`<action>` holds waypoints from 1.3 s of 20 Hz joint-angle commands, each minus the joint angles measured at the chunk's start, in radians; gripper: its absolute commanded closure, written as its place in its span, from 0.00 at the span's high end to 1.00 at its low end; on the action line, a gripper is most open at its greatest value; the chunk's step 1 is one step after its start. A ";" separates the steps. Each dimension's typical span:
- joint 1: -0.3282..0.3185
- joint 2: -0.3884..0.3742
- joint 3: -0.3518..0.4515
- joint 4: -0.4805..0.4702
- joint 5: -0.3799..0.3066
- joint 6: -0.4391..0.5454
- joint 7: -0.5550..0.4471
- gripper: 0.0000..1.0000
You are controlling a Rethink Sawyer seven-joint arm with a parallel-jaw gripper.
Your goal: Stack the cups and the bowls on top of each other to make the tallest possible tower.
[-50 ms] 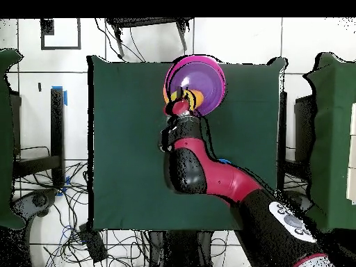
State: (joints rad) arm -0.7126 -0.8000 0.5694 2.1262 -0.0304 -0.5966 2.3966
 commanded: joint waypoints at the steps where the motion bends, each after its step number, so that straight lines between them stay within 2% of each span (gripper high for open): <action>1: 0.022 -0.008 -0.009 -0.051 0.003 0.104 0.119 0.00; 13: 0.038 -0.013 -0.021 -0.044 0.030 0.095 0.143 0.00; 18: 0.068 -0.014 -0.041 -0.031 0.057 0.069 0.155 0.00; 26: 0.029 -0.001 -0.009 -0.026 0.015 0.107 0.153 0.00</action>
State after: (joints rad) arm -0.6892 -0.8380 0.5659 2.1109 -0.0171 -0.5965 2.3966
